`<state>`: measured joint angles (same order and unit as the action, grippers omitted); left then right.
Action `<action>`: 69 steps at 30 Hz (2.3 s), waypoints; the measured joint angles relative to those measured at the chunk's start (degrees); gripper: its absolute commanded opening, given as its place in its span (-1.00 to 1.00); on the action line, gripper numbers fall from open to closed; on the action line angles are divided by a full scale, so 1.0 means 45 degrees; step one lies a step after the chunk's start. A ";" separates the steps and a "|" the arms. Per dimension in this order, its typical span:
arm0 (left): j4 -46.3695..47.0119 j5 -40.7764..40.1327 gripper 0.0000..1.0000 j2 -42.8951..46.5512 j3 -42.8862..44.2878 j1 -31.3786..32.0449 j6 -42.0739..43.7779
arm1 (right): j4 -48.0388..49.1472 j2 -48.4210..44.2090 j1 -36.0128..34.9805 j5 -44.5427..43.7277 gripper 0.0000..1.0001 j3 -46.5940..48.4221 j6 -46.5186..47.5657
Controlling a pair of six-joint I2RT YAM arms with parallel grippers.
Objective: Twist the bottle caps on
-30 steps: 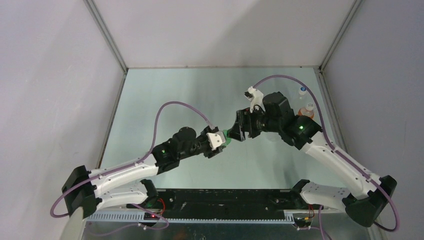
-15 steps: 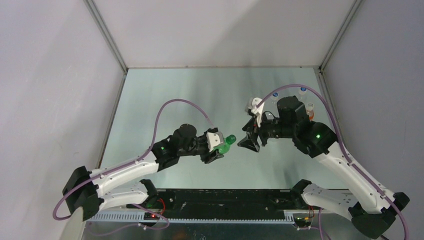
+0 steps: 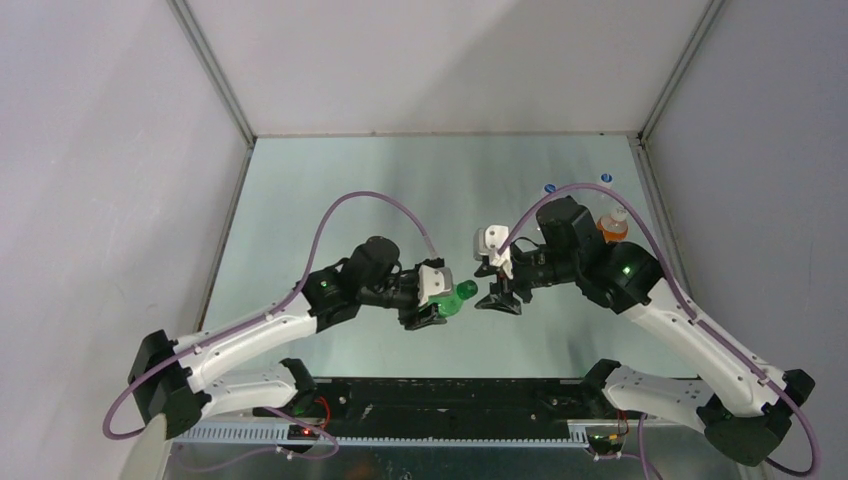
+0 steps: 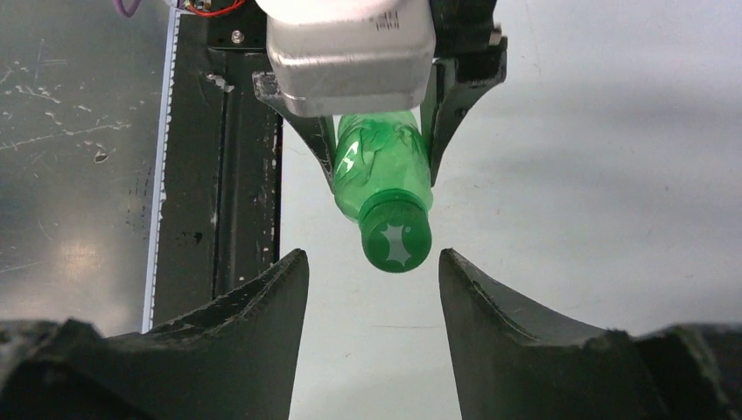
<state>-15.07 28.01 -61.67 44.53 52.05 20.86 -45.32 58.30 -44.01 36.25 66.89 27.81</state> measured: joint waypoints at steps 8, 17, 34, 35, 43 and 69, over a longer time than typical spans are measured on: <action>-0.0554 0.0267 -1.00 -0.0160 0.0243 0.0000 0.0180 | 0.0005 0.0374 -0.0291 -0.0010 0.06 0.0287 0.0379; -0.0617 0.0510 -1.00 -0.0282 0.0330 0.0000 0.0277 | 0.0000 0.0699 -0.0423 -0.0131 -0.18 0.0287 0.0597; -0.0865 0.0593 -1.00 -0.0423 0.0486 -0.0024 0.0228 | -0.0146 0.0806 -0.0408 -0.0219 -0.44 0.0369 0.0607; -0.0855 0.0597 -1.00 -0.0418 0.0481 -0.0024 0.0219 | -0.0151 0.0816 -0.0389 -0.0189 -0.47 0.0374 0.0588; 0.0068 0.0466 -1.00 0.0073 -0.0102 -0.0029 -0.0641 | -0.0019 0.0826 -0.0321 0.0019 -0.52 0.0486 0.0311; 0.4352 -0.0199 -1.00 0.0884 -0.1545 -0.0403 -0.2866 | -0.0238 -0.0092 -0.0311 0.0306 -0.07 0.0447 -0.0714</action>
<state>4.51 27.11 -57.69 37.58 50.24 7.97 -46.39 57.89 -45.41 37.63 68.90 24.60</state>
